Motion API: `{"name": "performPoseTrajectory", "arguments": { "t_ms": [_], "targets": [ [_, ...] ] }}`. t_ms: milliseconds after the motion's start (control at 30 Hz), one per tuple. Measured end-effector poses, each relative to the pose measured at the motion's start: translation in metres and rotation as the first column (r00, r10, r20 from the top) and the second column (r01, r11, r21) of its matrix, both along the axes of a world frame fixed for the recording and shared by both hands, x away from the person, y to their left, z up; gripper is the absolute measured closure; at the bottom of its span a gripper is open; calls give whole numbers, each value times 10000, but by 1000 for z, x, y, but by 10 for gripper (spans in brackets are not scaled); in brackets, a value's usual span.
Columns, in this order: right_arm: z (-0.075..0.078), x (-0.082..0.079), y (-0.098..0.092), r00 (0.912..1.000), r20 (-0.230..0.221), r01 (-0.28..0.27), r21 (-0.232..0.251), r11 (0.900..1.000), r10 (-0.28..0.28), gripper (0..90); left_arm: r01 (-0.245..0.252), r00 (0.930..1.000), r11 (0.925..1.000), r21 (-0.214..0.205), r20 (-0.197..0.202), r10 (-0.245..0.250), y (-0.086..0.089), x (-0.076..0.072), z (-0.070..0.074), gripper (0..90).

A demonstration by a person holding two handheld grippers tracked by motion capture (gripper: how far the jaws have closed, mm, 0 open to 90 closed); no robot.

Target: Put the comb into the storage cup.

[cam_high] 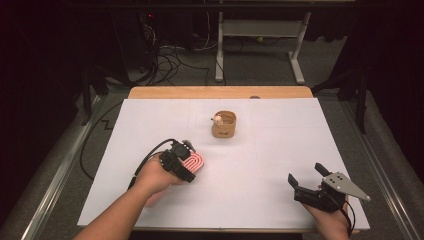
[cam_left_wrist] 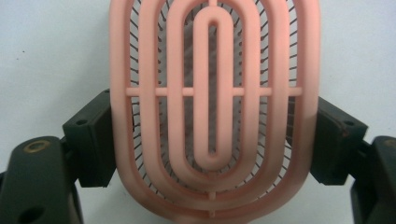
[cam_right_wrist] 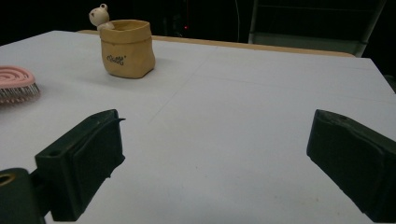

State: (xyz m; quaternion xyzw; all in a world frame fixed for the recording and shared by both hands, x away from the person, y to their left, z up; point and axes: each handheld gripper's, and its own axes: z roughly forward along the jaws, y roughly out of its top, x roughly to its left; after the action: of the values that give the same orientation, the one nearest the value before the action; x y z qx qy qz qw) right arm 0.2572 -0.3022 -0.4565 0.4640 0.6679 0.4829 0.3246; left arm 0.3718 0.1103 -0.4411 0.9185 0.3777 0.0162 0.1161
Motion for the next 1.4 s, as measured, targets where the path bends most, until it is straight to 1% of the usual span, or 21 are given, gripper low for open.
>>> {"name": "performPoseTrajectory", "arguments": {
  "t_ms": [100, 367, 433, 500, 633, 700, 867, 900, 933, 967, 1000, 1033, 1067, 1100, 1133, 1200, 1233, 1300, 1333, 1367, 1400],
  "targets": [
    [0, 0, 1, 10000, -34, -33, 14, 10000, 33, 43, 11, 10000, 10000, 9, 17, -11, 1, -1, 1, 198],
    [0, 0, 0, 10000, 3, -2, 9, 10000, 2, 43, -129, 9999, 9998, -163, 61, 130, 5, -1, 9, 198],
    [0, 0, 0, 10000, 8, -3, -7, 10000, 3, 43, -113, 9999, 9998, -154, 33, 113, 5, -1, 10, 198],
    [0, 0, 1, 10000, 27, -30, -23, 10000, 30, 43, -75, 9999, 9997, -233, 83, 77, 5, -1, 14, 198],
    [1, 0, 1, 10000, 16, -35, -2, 10000, 35, 43, -39, 9996, 9987, -508, 260, 52, 6, -3, 21, 198],
    [1, 0, 0, 10000, 57, -36, -20, 10000, 36, 43, -17, 9994, 9975, -712, 332, 41, 7, -3, 23, 198],
    [1, 0, 0, 10000, 54, -34, -18, 10000, 35, 43, -31, 9977, 9927, -1203, 662, 111, 11, -6, 30, 198],
    [1, 0, 0, 10000, 54, -34, -18, 10000, 35, 43, -31, 9977, 9927, -1203, 662, 111, 11, -6, 30, 197],
    [1, 0, 0, 10000, 48, -20, -26, 10000, 20, 43, -60, 9967, 9901, -1402, 791, 172, 12, -7, 32, 198],
    [1, 0, 0, 10000, 45, -31, -13, 10000, 31, 43, -39, 9964, 9886, -1504, 833, 166, 13, -7, 33, 198],
    [1, 0, 0, 10000, 45, -31, -13, 10000, 31, 43, -39, 9964, 9886, -1504, 833, 166, 13, -7, 33, 198],
    [1, 0, 0, 10000, 72, -35, -37, 10000, 35, 43, -51, 9955, 9848, -1734, 918, 213, 15, -8, 35, 198],
    [1, 0, 0, 10000, 72, -35, -37, 10000, 35, 43, -51, 9955, 9848, -1734, 918, 213, 15, -8, 35, 198],
    [1, 0, 1, 10000, 74, -31, -40, 10000, 31, 43, -8, 9937, 9807, -1954, 1101, 228, 16, -9, 37, 197],
    [1, -1, 1, 10000, 49, -32, -7, 10000, 32, 43, 21, 9926, 9793, -2024, 1192, 225, 17, -10, 38, 197],
    [1, -1, 1, 10000, 33, -40, 2, 10000, 40, 43, 125, 9885, 9770, -2129, 1499, 200, 18, -12, 38, 198],
    [1, -1, 1, 9999, 68, -78, -34, 10000, 78, 43, 162, 9872, 9727, -2313, 1581, 211, 19, -13, 38, 198],
    [1, -1, 2, 9999, 75, -110, -54, 9999, 111, 43, 197, 9841, 9667, -2550, 1758, 264, 19, -14, 39, 197],
    [1, -1, 2, 9999, 66, -98, -46, 9999, 99, 43, 197, 9841, 9667, -2550, 1758, 264, 19, -14, 39, 197],
    [1, -1, 2, 9999, 49, -103, -66, 9999, 103, 43, 267, 9796, 9572, -2882, 1982, 323, 19, -16, 40, 197],
    [1, -1, 2, 9999, 50, -102, -65, 9999, 103, 43, 252, 9765, 9546, -2968, 2119, 401, 19, -17, 41, 197]
  ]
}}
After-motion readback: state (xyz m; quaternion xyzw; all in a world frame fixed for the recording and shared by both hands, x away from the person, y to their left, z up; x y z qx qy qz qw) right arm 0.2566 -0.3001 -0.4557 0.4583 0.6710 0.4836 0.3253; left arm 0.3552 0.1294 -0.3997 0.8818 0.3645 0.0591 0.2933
